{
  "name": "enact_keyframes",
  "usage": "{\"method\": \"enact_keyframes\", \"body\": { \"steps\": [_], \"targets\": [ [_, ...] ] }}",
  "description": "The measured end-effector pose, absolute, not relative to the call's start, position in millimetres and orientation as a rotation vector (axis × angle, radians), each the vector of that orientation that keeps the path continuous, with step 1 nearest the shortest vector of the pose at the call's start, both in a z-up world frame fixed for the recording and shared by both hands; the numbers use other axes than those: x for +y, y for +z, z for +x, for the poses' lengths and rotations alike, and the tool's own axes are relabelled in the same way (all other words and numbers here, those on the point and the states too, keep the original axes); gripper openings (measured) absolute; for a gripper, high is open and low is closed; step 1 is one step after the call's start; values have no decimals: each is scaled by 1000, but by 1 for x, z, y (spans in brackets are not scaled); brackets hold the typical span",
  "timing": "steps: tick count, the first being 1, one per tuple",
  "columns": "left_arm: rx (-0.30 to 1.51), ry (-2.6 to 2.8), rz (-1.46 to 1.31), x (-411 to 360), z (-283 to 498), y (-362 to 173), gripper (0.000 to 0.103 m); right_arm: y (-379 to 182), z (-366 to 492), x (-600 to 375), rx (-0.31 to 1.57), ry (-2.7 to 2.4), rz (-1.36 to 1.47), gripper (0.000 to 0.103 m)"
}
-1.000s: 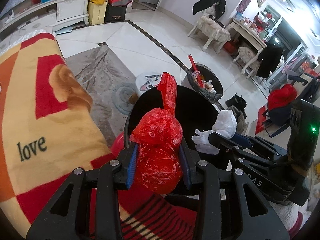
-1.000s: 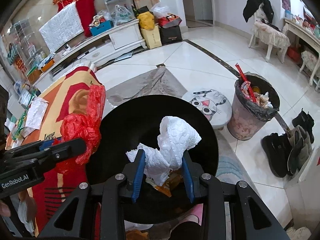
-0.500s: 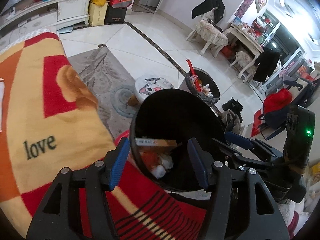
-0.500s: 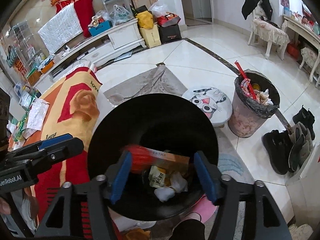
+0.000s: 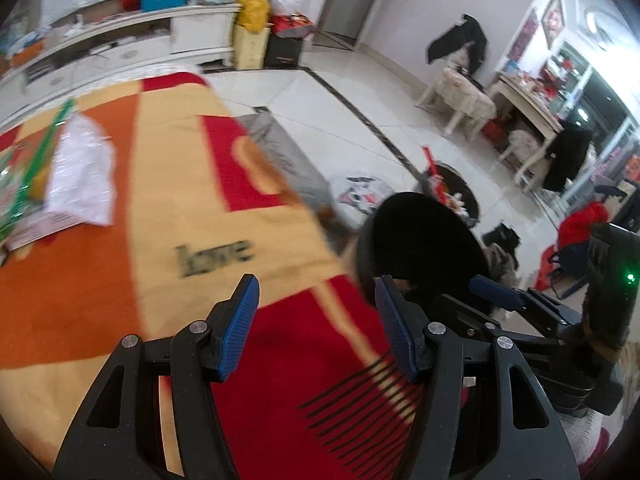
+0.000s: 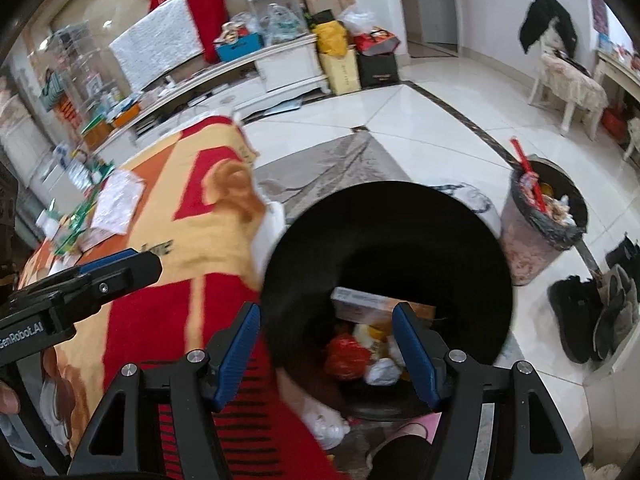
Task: Collect trash
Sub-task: 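Move both open tools back over the table, then grasp the white foam block with the left tool while the right tool grasps the green snack bag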
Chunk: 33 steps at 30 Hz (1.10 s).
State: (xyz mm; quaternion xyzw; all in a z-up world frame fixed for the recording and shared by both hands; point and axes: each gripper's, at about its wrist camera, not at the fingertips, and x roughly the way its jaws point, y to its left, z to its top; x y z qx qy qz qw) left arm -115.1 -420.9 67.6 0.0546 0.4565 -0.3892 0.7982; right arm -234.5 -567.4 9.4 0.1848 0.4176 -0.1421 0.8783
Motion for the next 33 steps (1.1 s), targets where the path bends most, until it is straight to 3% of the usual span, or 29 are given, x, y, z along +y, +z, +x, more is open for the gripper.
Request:
{"method": "enact_keyframes", "body": {
  "steps": [22,33],
  "targets": [
    [970,-307,-139,-165,-33,59,59,7,-131,-400,926,53,263,70],
    [1010,-170,-279,-128,22,41,62,23,-72,-385,905,118,277,76]
  ]
}}
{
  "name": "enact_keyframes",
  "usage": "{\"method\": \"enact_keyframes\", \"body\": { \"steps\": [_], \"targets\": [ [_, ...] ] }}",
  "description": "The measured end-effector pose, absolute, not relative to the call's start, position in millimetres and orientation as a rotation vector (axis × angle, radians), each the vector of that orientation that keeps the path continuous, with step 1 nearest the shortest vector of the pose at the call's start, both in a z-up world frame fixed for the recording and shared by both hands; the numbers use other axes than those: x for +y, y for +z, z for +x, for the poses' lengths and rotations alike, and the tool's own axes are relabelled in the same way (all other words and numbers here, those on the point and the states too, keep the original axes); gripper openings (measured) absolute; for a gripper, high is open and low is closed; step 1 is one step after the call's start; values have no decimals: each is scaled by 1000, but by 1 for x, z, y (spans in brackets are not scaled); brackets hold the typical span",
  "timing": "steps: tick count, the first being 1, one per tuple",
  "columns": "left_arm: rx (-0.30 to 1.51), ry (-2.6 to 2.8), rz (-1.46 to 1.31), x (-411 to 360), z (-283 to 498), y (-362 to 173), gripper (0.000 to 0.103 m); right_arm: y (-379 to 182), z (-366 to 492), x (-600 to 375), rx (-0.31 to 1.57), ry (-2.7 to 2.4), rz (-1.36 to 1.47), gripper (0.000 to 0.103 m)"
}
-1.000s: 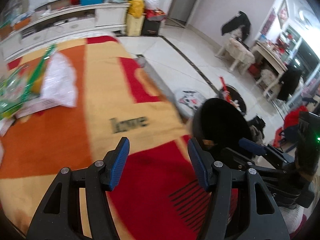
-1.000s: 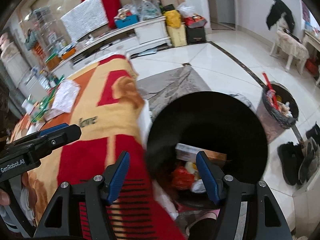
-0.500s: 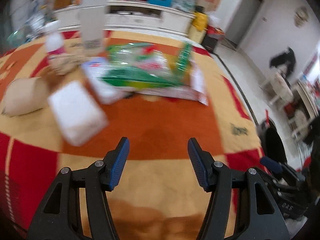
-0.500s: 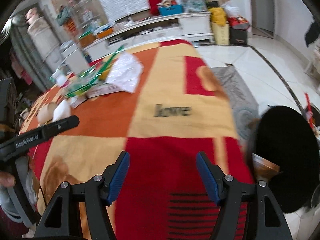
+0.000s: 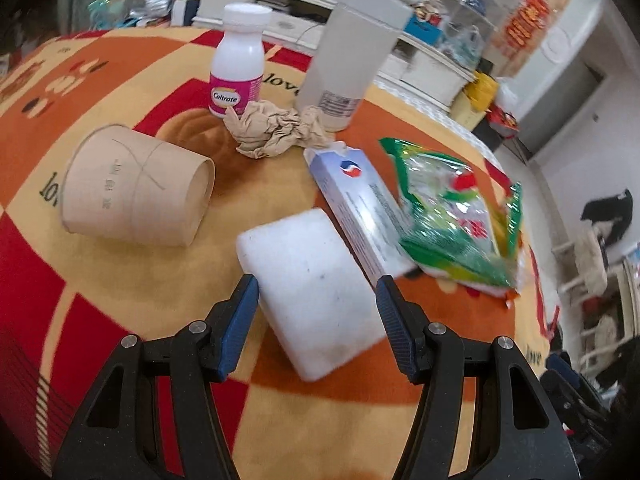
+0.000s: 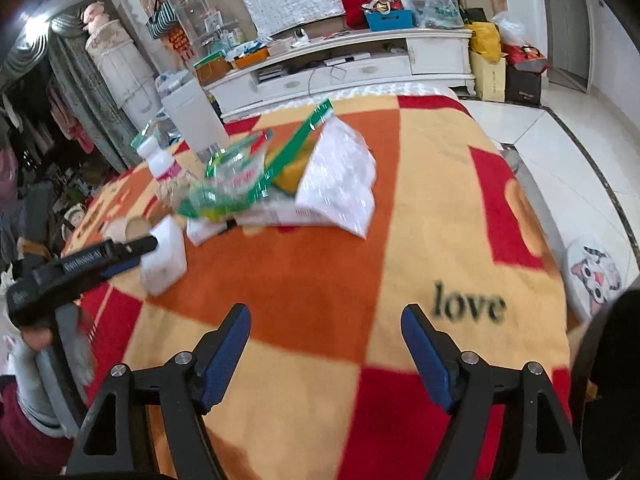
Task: Collect trash
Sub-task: 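Grasp the white foam block with the left tool while the right tool grasps the green snack bag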
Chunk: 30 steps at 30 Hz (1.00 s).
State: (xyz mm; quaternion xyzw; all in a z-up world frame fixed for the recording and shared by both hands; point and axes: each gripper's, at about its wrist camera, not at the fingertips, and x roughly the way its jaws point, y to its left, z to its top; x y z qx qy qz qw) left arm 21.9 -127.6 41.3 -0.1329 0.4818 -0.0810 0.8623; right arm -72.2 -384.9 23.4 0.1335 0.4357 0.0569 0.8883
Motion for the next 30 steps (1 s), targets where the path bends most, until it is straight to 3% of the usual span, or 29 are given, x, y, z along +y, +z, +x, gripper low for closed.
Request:
{"method": "enact_keyframes", "body": {
  "steps": [4,17,23,25,27,30],
  "targets": [
    [989,-130,-261,-137,28,40,77,29,-55,-382,901,127,273,76],
    [1021,-162,-273,-120,28,32,77,48,-19,-354,872,222,274,76],
    [1023,-176,-285,-129,36,23,79,59,13,-331,869,243,250,85],
    [1021,-204,-226,-135,34,23,74,59,28,-323,879,256,261,85],
    [1019,-256,-248,-129,31,27,59,55,39,-315,897,262,256,85],
    [1042,-299,-278,-115,24,34,56,45,59,-298,943,262,218,85]
  ]
}}
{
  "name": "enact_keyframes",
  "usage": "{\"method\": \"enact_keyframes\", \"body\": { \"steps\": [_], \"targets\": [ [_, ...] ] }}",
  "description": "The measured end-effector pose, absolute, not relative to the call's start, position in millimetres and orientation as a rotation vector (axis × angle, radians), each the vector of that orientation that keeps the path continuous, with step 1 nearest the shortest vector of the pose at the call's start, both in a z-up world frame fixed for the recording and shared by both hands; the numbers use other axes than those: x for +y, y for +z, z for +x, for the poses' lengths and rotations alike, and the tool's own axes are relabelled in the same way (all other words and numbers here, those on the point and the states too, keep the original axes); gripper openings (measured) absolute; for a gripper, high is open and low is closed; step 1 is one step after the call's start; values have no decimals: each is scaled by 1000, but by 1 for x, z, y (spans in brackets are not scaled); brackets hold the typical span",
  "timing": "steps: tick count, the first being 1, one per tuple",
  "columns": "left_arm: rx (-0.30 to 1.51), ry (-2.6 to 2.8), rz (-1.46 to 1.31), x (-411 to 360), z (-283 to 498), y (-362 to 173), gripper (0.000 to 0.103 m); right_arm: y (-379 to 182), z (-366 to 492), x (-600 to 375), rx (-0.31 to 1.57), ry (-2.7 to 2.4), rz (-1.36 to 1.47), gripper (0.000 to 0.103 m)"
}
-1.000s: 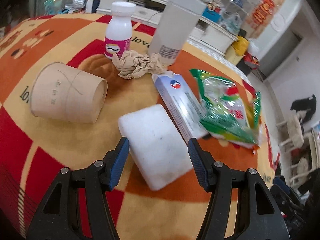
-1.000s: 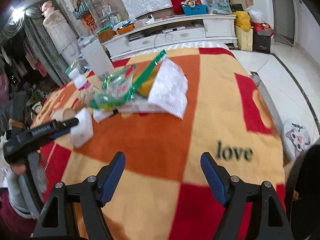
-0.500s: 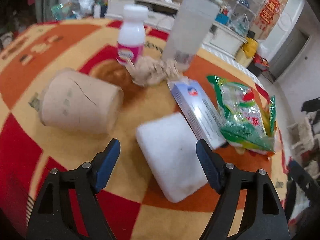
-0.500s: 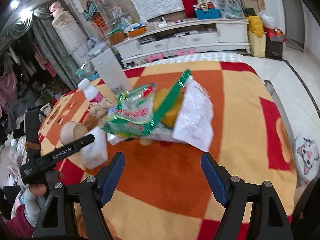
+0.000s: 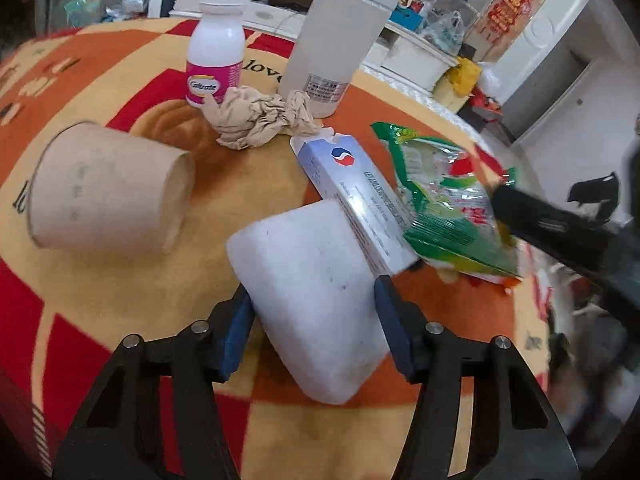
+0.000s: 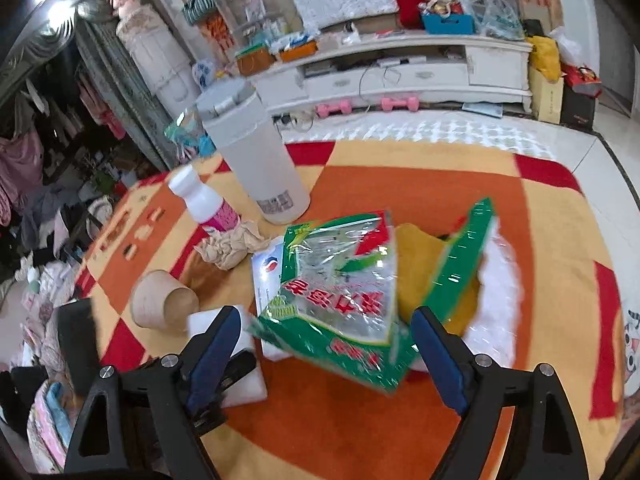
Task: Collect trash
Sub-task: 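Grasp the white foam block with the left tool while the right tool grasps the green snack bag, then carry the foam block and green snack bag with both tools over the black bin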
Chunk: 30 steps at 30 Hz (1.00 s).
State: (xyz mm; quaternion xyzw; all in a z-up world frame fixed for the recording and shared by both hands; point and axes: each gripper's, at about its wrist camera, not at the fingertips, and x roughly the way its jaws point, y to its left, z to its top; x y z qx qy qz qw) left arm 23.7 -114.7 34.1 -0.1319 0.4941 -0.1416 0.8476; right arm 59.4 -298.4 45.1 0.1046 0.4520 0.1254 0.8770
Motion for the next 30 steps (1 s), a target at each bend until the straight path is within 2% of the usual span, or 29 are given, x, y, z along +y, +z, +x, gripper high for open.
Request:
{"method": "enact_keyframes", "body": {
  "steps": [7,10,11,12,14,15,19,24,27,29,30],
  "targets": [
    [1041,-326,-250,-90,-1,42,54,8,95,-271,1050,240,123,87],
    [1058,-331,-270,-85,-2,36,54,8,92,-272,1018,264,161,86],
    [1059,-332,-284,-83,-1,34,54,8,89,-272,1012,287,169,74],
    [1057,-331,-289,-84,-3,34,53,9,87,-271,1010,307,171,55],
    [1055,-337,-298,-84,-4,34,51,14,78,-268,1001,329,155,40],
    [1053,-342,-302,-84,-4,36,42,15,75,-267,998,333,145,32],
    [1032,-365,-310,-83,-5,49,34,30,49,-267,958,371,136,24],
    [1044,-371,-303,-81,-11,51,33,47,18,-267,920,405,122,20],
    [1035,-347,-321,-79,-14,50,37,51,2,-268,927,408,107,20],
    [1037,-331,-332,-79,-13,49,50,48,-3,-272,925,381,114,20],
    [1039,-324,-334,-79,-13,47,62,47,-3,-276,915,354,125,20]
  ]
}}
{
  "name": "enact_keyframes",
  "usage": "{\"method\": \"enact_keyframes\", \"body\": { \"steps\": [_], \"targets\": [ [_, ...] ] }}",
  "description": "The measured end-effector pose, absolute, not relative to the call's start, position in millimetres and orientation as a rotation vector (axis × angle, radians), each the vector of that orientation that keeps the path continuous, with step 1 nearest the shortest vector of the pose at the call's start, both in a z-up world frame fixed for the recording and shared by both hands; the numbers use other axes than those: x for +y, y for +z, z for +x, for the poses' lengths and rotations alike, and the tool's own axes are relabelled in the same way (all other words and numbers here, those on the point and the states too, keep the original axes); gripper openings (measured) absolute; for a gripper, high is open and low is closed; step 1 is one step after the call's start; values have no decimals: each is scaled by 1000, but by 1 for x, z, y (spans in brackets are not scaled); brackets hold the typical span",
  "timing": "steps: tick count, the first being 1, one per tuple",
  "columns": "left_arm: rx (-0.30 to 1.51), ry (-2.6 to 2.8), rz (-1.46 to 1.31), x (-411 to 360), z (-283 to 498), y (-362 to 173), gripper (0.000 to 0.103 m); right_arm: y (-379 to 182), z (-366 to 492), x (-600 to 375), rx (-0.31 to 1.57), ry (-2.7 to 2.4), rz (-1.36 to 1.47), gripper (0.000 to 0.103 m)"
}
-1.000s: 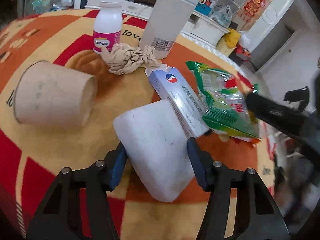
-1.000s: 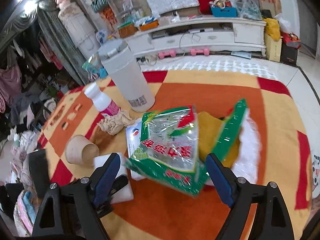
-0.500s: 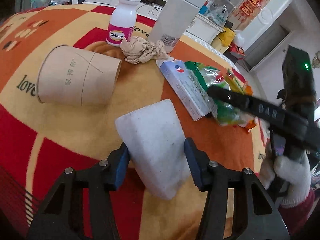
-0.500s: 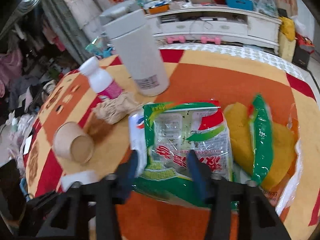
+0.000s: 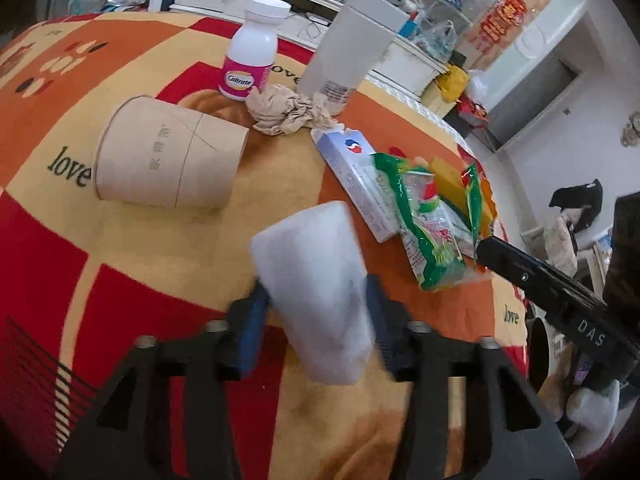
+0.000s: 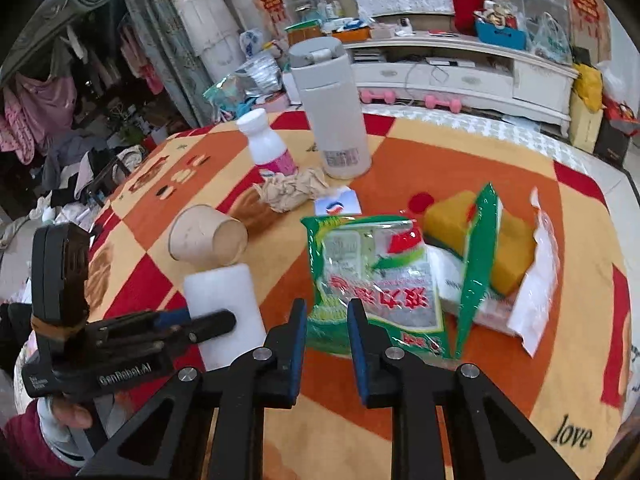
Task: Collect trash
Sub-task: 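Carry the foam block and green snack bag with both tools over the black bin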
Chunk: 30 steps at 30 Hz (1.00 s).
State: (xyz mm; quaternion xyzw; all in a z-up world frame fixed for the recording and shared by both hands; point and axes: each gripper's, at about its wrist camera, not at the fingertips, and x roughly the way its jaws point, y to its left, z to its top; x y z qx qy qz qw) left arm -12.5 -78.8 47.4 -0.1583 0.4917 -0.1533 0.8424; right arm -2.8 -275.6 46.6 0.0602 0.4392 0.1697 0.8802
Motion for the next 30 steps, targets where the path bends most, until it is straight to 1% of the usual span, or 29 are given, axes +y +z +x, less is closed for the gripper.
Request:
{"method": "enact_keyframes", "body": {
  "steps": [1,2,3,4,5,9,13,16,17,19,20,21,25,26,27,28,30],
  "targets": [
    [1035,-322,-340,-78,-12,47,64,46,-2,-278,915,337,137,23],
    [1032,-319,-341,-79,-12,46,64,43,0,-284,922,314,172,42],
    [1034,-316,-333,-80,-11,46,65,41,2,-288,929,314,203,73],
    [1038,-316,-327,-81,-10,46,65,40,4,-291,931,320,227,85],
    [1041,-317,-326,-82,-9,46,65,39,5,-293,926,324,235,91],
    [1047,-309,-351,-74,-8,45,65,32,18,-285,943,336,183,91],
    [1030,-278,-368,-57,-14,50,65,8,39,-271,1026,343,105,91],
    [1033,-272,-388,-50,-18,51,65,-10,44,-270,1058,343,111,90],
    [1034,-271,-389,-50,-18,51,65,-10,42,-274,1037,336,129,87],
    [1043,-269,-392,-54,-19,48,68,-7,35,-280,1003,362,173,74],
    [1049,-269,-391,-58,-18,46,68,-5,32,-282,998,365,178,59],
    [1055,-270,-390,-62,-17,44,68,2,26,-284,977,357,167,55],
    [1055,-199,-342,-81,-14,38,69,31,-2,-295,879,342,143,53],
    [1050,-173,-335,-85,-13,36,72,37,-9,-299,864,339,149,53],
    [1044,-153,-332,-88,-12,35,77,40,-15,-305,858,338,159,53],
    [1042,-133,-323,-92,-10,34,80,41,-18,-307,856,339,167,53],
    [1061,-77,-281,-100,-5,24,82,43,-30,-315,857,341,183,53]
  ]
}}
